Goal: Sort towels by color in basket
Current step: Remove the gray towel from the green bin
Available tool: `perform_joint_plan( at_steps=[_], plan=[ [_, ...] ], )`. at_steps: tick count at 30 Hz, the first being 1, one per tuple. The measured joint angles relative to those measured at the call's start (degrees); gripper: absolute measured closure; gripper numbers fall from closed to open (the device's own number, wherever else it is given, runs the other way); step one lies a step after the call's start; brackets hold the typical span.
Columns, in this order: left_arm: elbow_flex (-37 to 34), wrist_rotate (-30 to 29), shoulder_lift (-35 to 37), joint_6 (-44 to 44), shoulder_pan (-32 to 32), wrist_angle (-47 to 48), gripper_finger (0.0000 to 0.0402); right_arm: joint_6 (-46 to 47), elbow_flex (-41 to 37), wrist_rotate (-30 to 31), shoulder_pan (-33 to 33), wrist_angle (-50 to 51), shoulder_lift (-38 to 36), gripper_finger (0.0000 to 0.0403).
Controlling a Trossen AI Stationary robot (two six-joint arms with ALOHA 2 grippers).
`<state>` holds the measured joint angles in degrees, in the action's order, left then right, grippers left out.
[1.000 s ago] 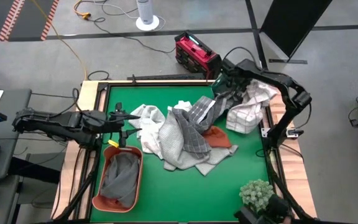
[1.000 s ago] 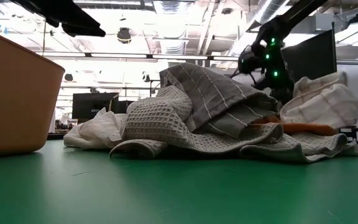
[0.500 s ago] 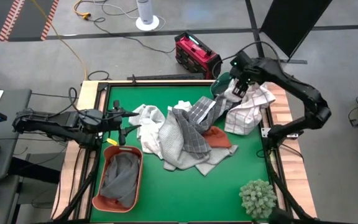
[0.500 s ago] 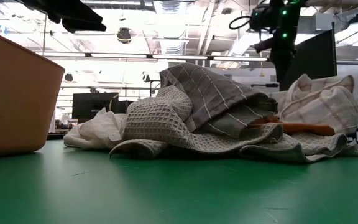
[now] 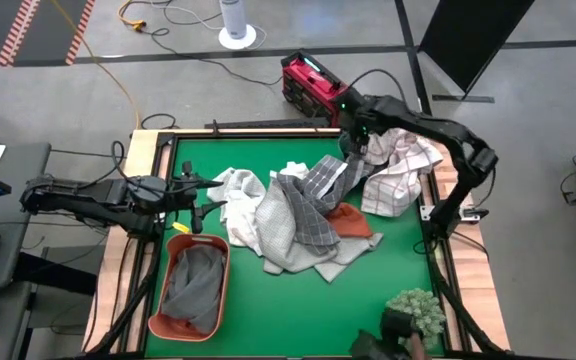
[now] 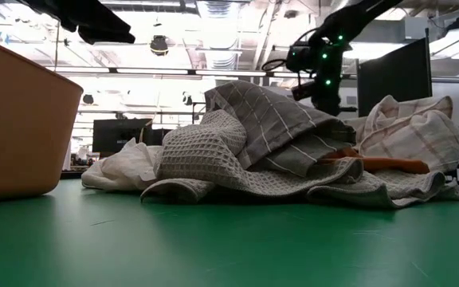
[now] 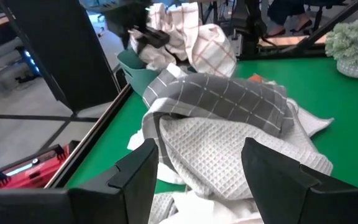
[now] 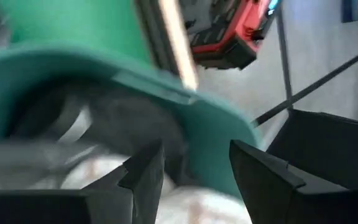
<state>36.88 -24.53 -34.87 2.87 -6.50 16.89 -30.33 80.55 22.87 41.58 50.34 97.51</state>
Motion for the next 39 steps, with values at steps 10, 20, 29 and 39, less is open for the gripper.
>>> perform_joint_plan(
  at_steps=[10,20,29,39],
  plan=[
    [0.0,0.0,0.02,0.69,0.0,0.89,0.018,6.11,1.19,6.33,6.79,21.69,9.51,0.0198],
    [0.0,-0.2,0.02,0.9,0.0,0.15,0.018,15.01,1.14,0.16,6.99,34.74,6.87,0.0222],
    [0.0,-0.2,0.02,0.79,0.0,0.17,0.018,9.44,2.22,2.44,5.7,14.28,1.74,0.0226],
    [0.0,-0.17,0.02,0.74,0.0,0.79,0.018,-15.28,0.57,2.73,5.25,8.53,6.08,0.0221]
  ],
)
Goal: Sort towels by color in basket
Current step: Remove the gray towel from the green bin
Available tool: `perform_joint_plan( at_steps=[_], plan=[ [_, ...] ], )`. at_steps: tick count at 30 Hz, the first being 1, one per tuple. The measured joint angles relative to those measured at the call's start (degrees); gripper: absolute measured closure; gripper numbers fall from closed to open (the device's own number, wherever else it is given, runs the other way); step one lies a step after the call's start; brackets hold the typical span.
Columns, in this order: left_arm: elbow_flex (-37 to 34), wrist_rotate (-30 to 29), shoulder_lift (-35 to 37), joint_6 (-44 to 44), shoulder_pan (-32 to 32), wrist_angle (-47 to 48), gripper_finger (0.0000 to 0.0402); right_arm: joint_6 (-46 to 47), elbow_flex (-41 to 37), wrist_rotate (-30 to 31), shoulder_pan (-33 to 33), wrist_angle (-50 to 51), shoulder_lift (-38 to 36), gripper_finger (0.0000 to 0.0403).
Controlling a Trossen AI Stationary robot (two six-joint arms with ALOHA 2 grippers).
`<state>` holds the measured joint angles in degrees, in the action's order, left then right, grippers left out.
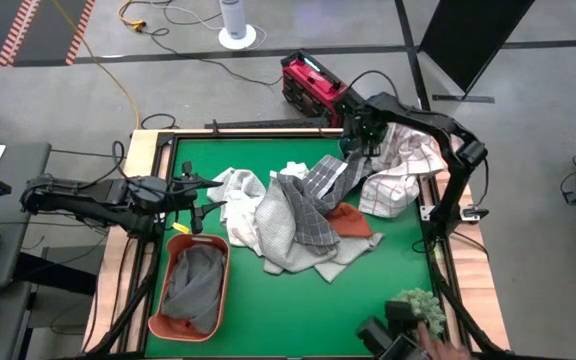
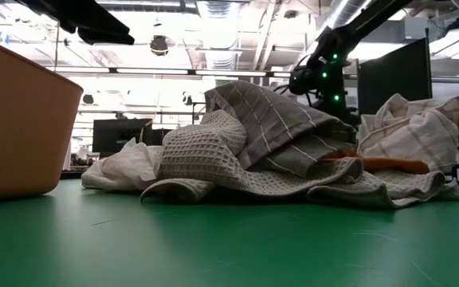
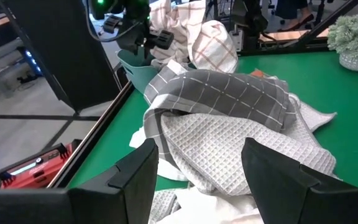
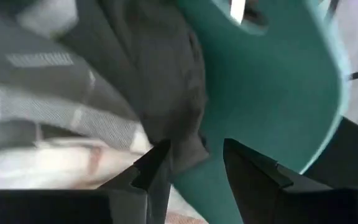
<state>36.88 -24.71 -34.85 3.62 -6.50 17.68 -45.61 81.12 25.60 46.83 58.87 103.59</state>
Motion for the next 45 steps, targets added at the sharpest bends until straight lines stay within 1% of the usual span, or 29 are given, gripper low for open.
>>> perform_joint_plan(
  at_steps=[2,5,10,13,17,23,25,28,29,30,33,36,39,43,45],
  plan=[
    [0.0,0.0,0.02,-0.19,0.0,0.61,0.018,-1.02,0.0,-1.0,0.65,0.09,0.62,0.0217],
    [-0.01,0.0,0.02,-0.19,0.0,1.04,0.018,-2.82,0.0,-5.85,1.71,0.58,0.7,0.0199],
    [-0.02,0.0,0.02,0.05,0.0,1.02,0.018,-4.64,0.0,-4.63,1.74,1.11,0.7,0.0153],
    [-0.02,0.0,0.02,0.18,0.0,1.0,0.018,-5.52,0.0,-4.08,1.56,0.75,0.73,0.0142],
    [-0.02,0.01,0.02,0.11,0.0,0.98,0.018,-5.1,0.0,-3.05,1.63,0.5,0.75,0.0145],
    [-0.02,0.02,0.02,0.05,0.0,0.83,0.018,-1.24,0.01,-2.22,1.71,1.1,1.45,0.0155],
    [-0.02,0.02,0.02,0.02,0.0,0.78,0.018,0.32,0.02,0.51,0.94,2.82,2.78,0.0156],
    [-0.02,0.02,0.01,-0.11,0.0,0.76,0.018,3.87,0.69,10.3,-1.82,6.19,4.63,0.0156],
    [-0.02,0.02,0.0,-0.08,0.0,0.73,0.018,4.55,0.9,11.37,-2.56,6.38,4.66,0.0156],
    [-0.02,0.02,0.0,0.0,0.0,0.5,0.018,4.9,1.27,11.23,-3.05,6.17,4.58,0.0156],
    [-0.02,0.02,0.02,0.16,0.0,0.15,0.018,5.09,1.9,8.28,-3.33,5.71,4.52,0.0156],
    [-0.02,0.04,0.0,0.06,0.0,0.17,0.018,5.16,2.04,7.43,-2.16,5.31,4.55,0.0156],
    [-0.02,0.04,0.02,-0.06,0.0,0.17,0.018,6.35,2.07,5.31,-0.88,5.4,5.0,0.0156],
    [-0.02,0.09,0.02,-0.2,0.0,0.18,0.018,6.88,2.08,5.02,-0.72,6.9,8.35,0.0158],
    [-0.02,0.09,0.02,-0.19,0.0,0.23,0.018,6.33,2.04,8.02,-1.41,6.57,10.19,0.0165]
  ],
)
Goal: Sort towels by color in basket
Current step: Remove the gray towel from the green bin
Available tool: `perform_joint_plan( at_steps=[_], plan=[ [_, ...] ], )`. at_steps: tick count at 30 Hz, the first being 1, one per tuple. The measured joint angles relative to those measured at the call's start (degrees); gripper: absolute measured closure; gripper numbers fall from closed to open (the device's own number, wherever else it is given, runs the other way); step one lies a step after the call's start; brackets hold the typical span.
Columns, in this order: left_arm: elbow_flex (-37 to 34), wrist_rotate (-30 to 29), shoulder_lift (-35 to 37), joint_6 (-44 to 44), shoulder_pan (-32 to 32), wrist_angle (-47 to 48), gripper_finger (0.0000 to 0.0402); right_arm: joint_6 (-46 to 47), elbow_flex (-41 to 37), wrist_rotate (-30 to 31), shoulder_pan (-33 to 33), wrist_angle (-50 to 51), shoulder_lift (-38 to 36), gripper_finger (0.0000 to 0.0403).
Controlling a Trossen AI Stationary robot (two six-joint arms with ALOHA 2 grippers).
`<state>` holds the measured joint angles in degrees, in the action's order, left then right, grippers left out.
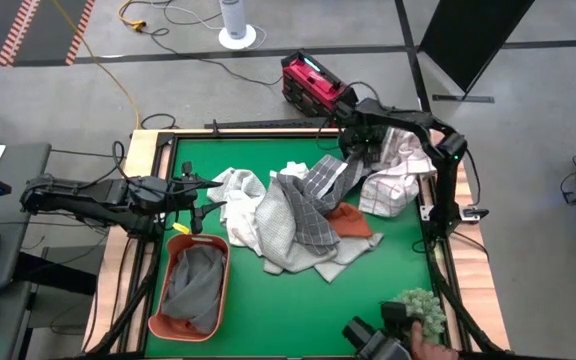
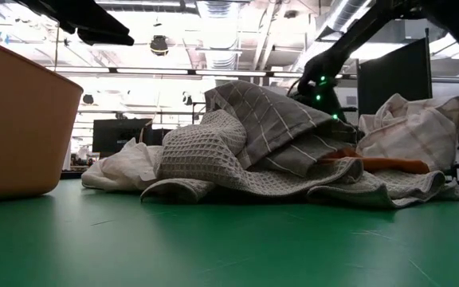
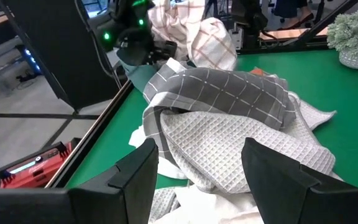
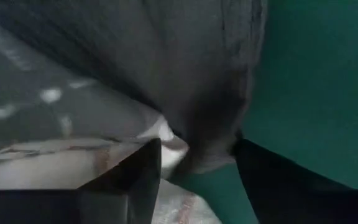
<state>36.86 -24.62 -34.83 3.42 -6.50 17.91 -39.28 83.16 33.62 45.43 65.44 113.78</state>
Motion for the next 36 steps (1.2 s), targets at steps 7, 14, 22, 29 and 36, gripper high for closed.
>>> perform_joint_plan(
  at_steps=[7,14,22,29,36],
  plan=[
    [0.0,0.05,0.0,0.0,-0.02,0.31,0.018,-1.42,2.09,2.17,-1.29,-0.57,3.22,0.0258],
    [0.0,0.02,0.02,0.79,-0.02,0.27,0.018,0.3,3.91,1.58,-2.08,2.11,3.64,0.0387],
    [0.0,0.0,0.0,0.35,-0.02,0.27,0.018,3.55,9.04,1.0,-3.57,7.92,3.32,0.0389],
    [0.0,0.0,0.02,-0.15,-0.02,0.73,0.018,7.15,14.36,-3.79,-6.97,15.76,-1.53,0.0389],
    [0.0,0.0,0.0,0.22,-0.02,0.73,0.018,10.31,17.03,-13.27,-12.27,17.34,-11.62,0.0389]
  ],
)
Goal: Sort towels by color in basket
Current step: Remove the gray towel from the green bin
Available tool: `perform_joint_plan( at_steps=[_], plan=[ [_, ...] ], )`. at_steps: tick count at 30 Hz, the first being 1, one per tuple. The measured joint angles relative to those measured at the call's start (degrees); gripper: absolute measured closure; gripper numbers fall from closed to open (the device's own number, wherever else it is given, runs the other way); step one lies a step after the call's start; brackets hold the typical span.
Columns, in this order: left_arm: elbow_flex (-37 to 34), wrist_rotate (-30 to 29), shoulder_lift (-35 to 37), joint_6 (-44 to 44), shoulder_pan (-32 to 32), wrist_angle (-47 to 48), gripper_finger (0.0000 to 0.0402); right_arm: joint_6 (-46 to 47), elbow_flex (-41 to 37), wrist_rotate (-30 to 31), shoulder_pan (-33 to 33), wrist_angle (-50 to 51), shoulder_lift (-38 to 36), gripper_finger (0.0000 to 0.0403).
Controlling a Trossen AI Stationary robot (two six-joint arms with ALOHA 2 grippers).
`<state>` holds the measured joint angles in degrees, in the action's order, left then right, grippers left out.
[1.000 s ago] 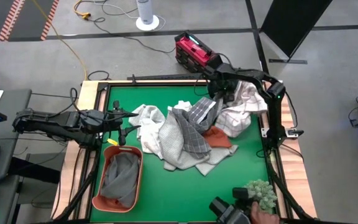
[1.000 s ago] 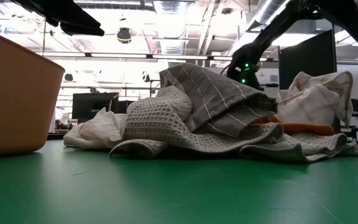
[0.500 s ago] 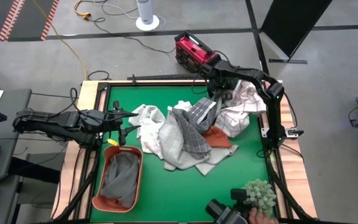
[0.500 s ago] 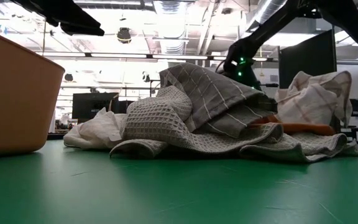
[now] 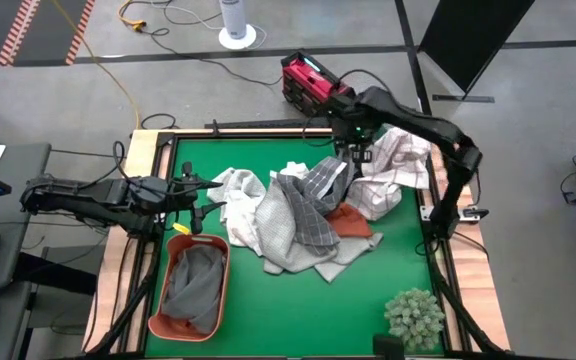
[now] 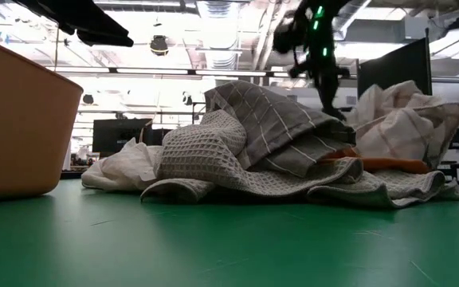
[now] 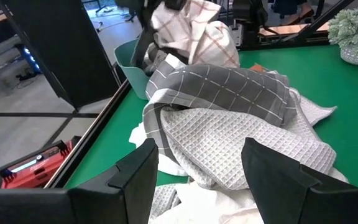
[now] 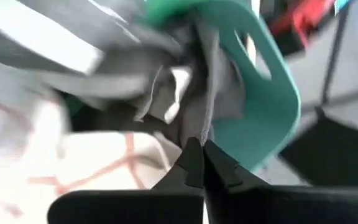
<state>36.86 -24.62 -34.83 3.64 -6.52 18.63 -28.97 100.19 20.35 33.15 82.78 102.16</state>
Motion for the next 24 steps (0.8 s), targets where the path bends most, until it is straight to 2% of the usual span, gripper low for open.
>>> perform_joint_plan(
  at_steps=[4,11,14,19,24],
  plan=[
    [0.0,0.0,0.02,0.0,0.0,-0.05,0.018,0.95,0.94,-7.19,-3.93,-2.86,-6.52,0.0389],
    [0.0,-0.02,0.0,0.0,0.0,-0.84,0.018,-0.42,3.19,-10.63,-14.96,-12.37,-16.01,0.0389],
    [0.0,-0.09,0.02,0.39,0.0,-2.64,0.018,-0.82,5.29,-14.0,-19.85,-17.77,-19.07,0.0389],
    [0.0,-0.74,0.0,-0.22,0.01,-4.23,0.018,0.06,7.52,-19.26,-27.23,-27.66,-21.71,0.0389],
    [0.0,-1.2,0.02,-1.7,0.0,-5.55,0.018,1.54,7.6,-20.72,-31.64,-33.8,-20.79,0.0389]
  ],
)
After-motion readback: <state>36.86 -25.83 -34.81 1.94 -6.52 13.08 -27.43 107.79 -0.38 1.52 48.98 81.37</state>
